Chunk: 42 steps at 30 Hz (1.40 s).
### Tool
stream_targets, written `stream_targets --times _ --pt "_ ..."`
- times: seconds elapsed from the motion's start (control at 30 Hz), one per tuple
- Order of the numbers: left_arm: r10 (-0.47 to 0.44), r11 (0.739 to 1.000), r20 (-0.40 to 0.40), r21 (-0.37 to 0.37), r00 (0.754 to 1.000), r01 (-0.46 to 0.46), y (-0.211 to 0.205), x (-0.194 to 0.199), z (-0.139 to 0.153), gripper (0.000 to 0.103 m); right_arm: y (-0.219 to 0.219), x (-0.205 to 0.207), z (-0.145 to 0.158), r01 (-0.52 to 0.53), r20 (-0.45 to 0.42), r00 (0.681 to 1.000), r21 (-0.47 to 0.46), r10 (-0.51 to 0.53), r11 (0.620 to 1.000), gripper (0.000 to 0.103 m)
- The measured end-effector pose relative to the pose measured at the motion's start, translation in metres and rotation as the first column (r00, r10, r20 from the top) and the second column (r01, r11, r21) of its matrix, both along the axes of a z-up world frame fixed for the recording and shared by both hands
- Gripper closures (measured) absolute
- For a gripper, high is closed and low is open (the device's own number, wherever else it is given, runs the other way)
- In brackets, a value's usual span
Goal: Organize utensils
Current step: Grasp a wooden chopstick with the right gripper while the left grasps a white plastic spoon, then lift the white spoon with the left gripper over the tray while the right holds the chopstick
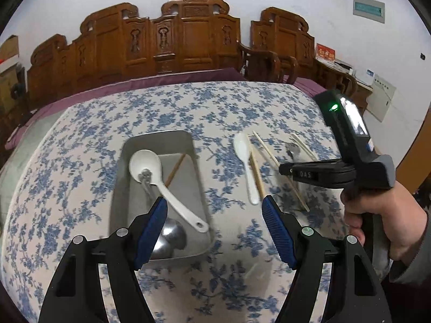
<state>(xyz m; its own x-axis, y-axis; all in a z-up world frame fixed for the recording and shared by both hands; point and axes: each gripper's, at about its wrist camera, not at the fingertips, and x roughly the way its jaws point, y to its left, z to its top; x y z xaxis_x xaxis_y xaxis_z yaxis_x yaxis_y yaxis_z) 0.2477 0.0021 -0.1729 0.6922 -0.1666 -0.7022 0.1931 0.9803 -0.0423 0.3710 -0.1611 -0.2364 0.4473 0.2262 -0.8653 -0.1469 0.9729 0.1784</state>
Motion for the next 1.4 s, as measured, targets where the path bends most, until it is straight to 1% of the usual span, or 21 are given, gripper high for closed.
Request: stream_targets --times 0.1,0.23,0.37,0.47,0.6,0.73,0.8,0.87,1.03,1.07,1.1,1.23,1.3,1.4 --pt "-0.017 1.000 -0.011 0.003 1.000 0.017 -0.011 0.003 0.001 0.033 -0.008 -0.013 0.016 -0.022 0.037 0.999 0.019 0.022 1.000 0.097" --pt "-0.034 0.999 -0.038 -0.004 0.999 0.034 -0.026 0.011 -0.001 0.034 -0.023 -0.036 0.037 -0.058 0.085 0.995 0.023 0.056 0.998 0.097" --pt "-0.051 0.998 -0.053 0.025 0.997 0.053 -0.043 0.020 -0.004 0.040 -0.043 -0.056 0.050 -0.069 0.111 0.992 0.039 0.064 0.997 0.097" --pt "-0.069 0.996 -0.059 0.049 0.996 0.072 -0.055 0.028 -0.005 0.043 -0.059 -0.067 0.056 -0.077 0.128 0.989 0.043 0.071 0.996 0.097" --pt "-0.082 0.994 -0.085 0.068 0.993 0.088 -0.068 0.043 -0.010 0.050 -0.075 -0.078 0.058 -0.081 0.138 0.988 0.055 0.073 0.995 0.097" --pt "-0.095 0.991 -0.131 0.077 0.987 0.105 -0.078 0.064 -0.020 0.056 -0.084 -0.086 0.056 -0.095 0.147 0.985 0.042 0.088 0.995 0.097" --pt "-0.093 0.991 -0.152 0.081 0.984 0.106 -0.080 0.074 -0.025 0.061 -0.090 -0.090 0.055 -0.096 0.158 0.984 0.045 0.088 0.994 0.097" --pt "-0.094 0.990 -0.167 0.084 0.981 0.109 -0.083 0.083 -0.028 0.062 -0.093 -0.092 0.055 -0.099 0.165 0.982 0.048 0.090 0.994 0.097" --pt "-0.085 0.990 -0.213 0.095 0.973 0.108 -0.087 0.106 -0.038 0.068 -0.097 -0.092 0.054 -0.105 0.169 0.981 0.050 0.095 0.993 0.097" --pt "-0.084 0.990 -0.224 0.095 0.971 0.107 -0.087 0.110 -0.041 0.072 -0.098 -0.092 0.054 -0.103 0.168 0.981 0.049 0.094 0.993 0.097" --pt "-0.080 0.990 -0.239 0.097 0.968 0.106 -0.087 0.115 -0.044 0.074 -0.099 -0.092 0.053 -0.102 0.167 0.982 0.048 0.093 0.994 0.097" --pt "-0.054 0.989 -0.297 0.117 0.953 0.092 -0.087 0.136 -0.061 0.076 -0.101 -0.092 0.054 -0.097 0.168 0.982 0.051 0.088 0.994 0.097" --pt "-0.041 0.988 -0.324 0.130 0.945 0.088 -0.086 0.142 -0.069 0.080 -0.102 -0.092 0.055 -0.096 0.171 0.981 0.055 0.086 0.994 0.097" --pt "-0.031 0.984 -0.340 0.153 0.940 0.088 -0.089 0.147 -0.078 0.080 -0.102 -0.092 0.056 -0.097 0.175 0.981 0.057 0.086 0.994 0.097"
